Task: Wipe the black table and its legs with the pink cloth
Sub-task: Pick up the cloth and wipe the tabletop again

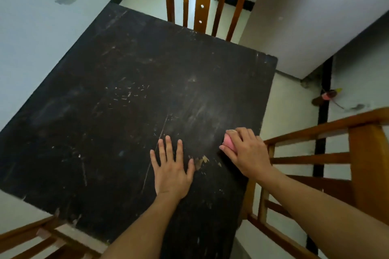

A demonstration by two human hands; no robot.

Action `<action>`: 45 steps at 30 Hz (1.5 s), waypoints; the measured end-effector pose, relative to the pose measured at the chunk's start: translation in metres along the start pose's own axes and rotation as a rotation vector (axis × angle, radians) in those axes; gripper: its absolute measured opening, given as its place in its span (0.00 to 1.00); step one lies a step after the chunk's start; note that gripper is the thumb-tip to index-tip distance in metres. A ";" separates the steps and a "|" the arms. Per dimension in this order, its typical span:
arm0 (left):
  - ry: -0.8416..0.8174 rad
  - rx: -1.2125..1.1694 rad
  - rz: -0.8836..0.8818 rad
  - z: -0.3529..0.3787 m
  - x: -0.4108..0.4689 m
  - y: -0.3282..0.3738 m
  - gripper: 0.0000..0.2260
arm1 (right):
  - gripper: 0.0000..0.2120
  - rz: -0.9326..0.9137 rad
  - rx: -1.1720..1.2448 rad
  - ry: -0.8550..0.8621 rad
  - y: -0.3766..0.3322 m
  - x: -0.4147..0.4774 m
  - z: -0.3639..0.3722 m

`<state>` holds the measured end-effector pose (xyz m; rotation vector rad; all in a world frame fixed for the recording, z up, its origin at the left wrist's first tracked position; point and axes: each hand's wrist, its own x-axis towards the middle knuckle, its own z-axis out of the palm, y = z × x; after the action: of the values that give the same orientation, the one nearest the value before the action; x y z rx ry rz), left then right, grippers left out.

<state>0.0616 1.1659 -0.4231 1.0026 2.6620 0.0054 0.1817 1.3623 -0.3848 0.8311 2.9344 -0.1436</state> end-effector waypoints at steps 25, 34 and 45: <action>-0.088 0.338 1.360 -0.066 -0.314 0.139 0.13 | 0.27 0.963 0.055 0.290 -0.094 -0.581 -0.026; -0.215 0.504 1.656 0.017 -0.515 0.208 0.14 | 0.23 1.420 0.154 0.132 -0.143 -0.797 0.006; -0.332 0.711 1.942 0.116 -0.598 0.312 0.13 | 0.18 2.024 0.417 -0.021 -0.141 -0.895 0.084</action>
<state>0.7214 1.0040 -0.3379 2.8461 0.4827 -0.5933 0.8711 0.7695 -0.3596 2.9541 0.7876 -0.4825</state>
